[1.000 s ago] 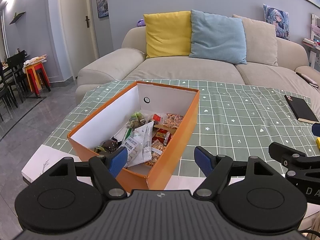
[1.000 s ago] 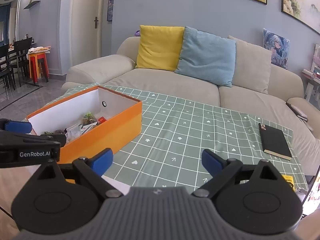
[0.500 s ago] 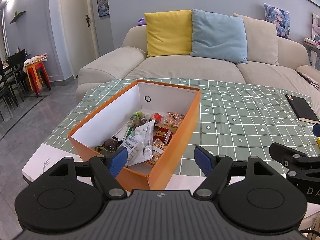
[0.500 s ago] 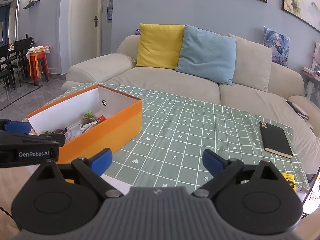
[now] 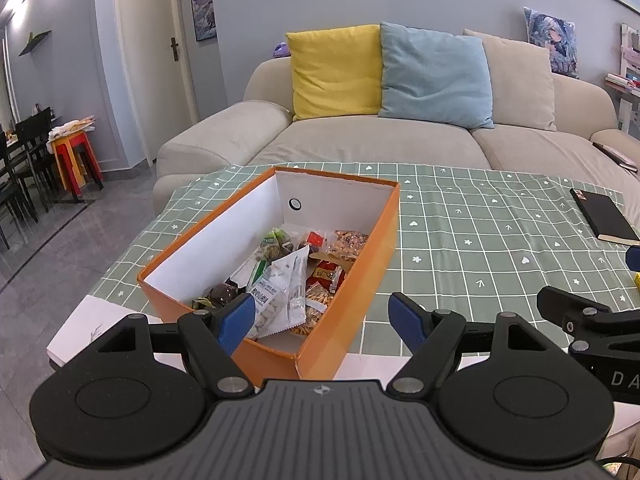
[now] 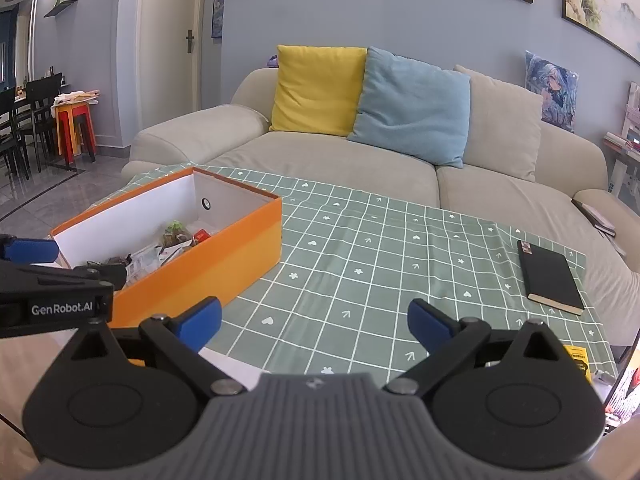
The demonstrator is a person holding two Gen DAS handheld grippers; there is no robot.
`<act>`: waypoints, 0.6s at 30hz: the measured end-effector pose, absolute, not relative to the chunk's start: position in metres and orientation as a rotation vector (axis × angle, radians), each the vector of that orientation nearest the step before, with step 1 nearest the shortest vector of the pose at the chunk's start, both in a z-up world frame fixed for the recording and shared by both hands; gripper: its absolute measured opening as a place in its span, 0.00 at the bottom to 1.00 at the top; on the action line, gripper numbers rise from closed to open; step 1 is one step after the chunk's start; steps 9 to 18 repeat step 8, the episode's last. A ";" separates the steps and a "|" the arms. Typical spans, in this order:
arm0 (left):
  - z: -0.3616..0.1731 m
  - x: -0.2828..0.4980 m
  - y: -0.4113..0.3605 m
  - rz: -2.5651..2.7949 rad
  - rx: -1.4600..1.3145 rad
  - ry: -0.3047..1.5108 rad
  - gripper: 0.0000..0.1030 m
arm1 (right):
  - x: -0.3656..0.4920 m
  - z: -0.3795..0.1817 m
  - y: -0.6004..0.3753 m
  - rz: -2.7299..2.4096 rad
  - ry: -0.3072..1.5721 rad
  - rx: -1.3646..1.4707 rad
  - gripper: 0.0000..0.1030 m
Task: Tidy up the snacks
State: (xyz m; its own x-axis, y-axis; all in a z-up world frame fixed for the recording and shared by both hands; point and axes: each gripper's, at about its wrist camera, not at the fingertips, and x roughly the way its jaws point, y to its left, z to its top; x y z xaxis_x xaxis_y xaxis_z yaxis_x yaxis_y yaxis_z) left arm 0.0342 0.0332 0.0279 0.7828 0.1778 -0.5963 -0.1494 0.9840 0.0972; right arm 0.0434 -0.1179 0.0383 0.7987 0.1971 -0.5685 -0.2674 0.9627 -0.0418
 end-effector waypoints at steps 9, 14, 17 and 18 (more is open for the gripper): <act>0.028 0.034 0.034 0.165 0.045 0.643 0.86 | 0.043 0.038 -0.117 0.249 0.599 -0.123 0.94; 0.028 0.034 0.034 0.165 0.045 0.643 0.86 | 0.043 0.038 -0.117 0.249 0.599 -0.123 0.94; 0.028 0.034 0.034 0.165 0.045 0.643 0.86 | 0.043 0.038 -0.117 0.249 0.599 -0.123 0.94; 0.028 0.034 0.034 0.165 0.045 0.643 0.86 | 0.043 0.038 -0.117 0.249 0.599 -0.123 0.94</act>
